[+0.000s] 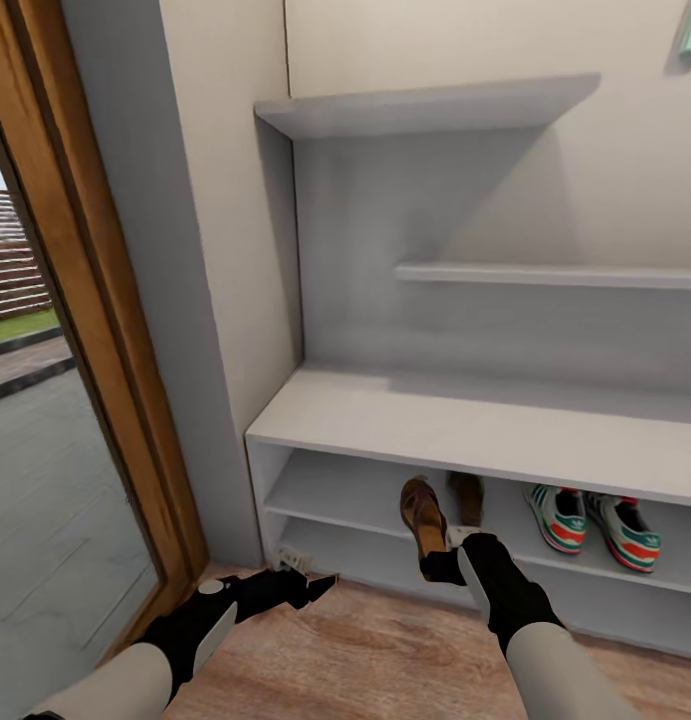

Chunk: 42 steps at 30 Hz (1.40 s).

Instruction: Pick up the two gym shoes and the two sandals from the corridor floor and place them onto the hallstand (shoe rack) in the corridor, making sure they are on the rack and not on the floor. Arrange them so the two gym shoes are next to each other and the two sandals are next to each other.

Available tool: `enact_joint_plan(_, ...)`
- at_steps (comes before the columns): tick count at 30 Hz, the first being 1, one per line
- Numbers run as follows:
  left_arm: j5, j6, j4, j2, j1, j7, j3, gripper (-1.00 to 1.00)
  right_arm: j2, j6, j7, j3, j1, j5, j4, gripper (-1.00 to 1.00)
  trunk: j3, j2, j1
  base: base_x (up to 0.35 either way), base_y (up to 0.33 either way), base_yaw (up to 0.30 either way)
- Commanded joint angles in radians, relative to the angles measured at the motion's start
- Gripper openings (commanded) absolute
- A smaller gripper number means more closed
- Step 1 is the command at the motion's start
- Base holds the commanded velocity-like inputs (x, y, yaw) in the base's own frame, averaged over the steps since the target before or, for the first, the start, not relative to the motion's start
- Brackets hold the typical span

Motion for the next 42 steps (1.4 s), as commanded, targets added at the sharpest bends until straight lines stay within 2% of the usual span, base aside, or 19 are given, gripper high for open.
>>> enact_joint_plan(1,0.003,-0.007,0.001,0.001,-0.001,0.0,-0.006,1.0,0.001,0.005,0.002,-0.005,0.0,0.004,-0.001,-1.0,-0.001,0.0,0.0,0.225,-0.199,0.0)
enact_joint_plan(6,0.003,-0.007,0.002,0.0,-0.001,-0.015,-0.006,1.0,0.002,0.005,0.002,-0.004,0.0,0.004,0.0,-1.0,-0.001,0.0,0.0,0.062,-0.055,0.0)
enact_joint_plan(8,0.003,-0.008,0.002,0.001,-0.001,-0.092,-0.006,1.0,0.002,0.004,0.003,-0.003,-0.001,0.004,0.0,-1.0,-0.001,0.0,0.0,0.007,-0.006,0.0)
enact_joint_plan(9,0.003,-0.009,0.002,0.001,0.0,-0.193,-0.006,1.0,0.003,0.004,0.003,-0.003,-0.001,0.004,0.0,-1.0,-0.001,0.0,0.0,0.002,-0.002,0.0)
enact_joint_plan(11,0.002,-0.013,0.001,0.001,0.0,-0.248,-0.006,1.0,0.003,0.004,0.003,-0.003,-0.001,0.004,0.0,-1.0,-0.001,0.0,0.0,0.001,0.0,0.0)
enact_joint_plan(13,0.003,-0.025,0.001,0.001,0.001,-0.269,-0.006,1.0,0.003,0.004,0.003,-0.001,-0.001,0.005,0.0,-1.0,-0.001,0.0,0.0,0.0,0.0,0.0)
enact_joint_plan(23,0.003,-0.032,0.001,-0.001,0.001,-0.282,-0.006,1.0,0.002,0.003,0.003,-0.002,-0.001,0.004,-0.002,-1.0,-0.001,0.0,0.0,0.03,0.0,0.0)
enact_joint_plan(28,0.003,-0.032,0.002,-0.011,0.001,-0.282,-0.006,1.0,0.001,0.003,0.003,-0.003,0.0,0.004,-0.001,-1.0,-0.001,0.0,0.0,0.249,0.0,0.0)
enact_joint_plan(42,0.003,-0.032,0.002,-0.012,0.001,-0.282,-0.006,1.0,0.001,0.003,0.003,-0.002,0.0,0.004,0.0,-1.0,-0.001,0.0,0.0,0.156,0.0,0.0)
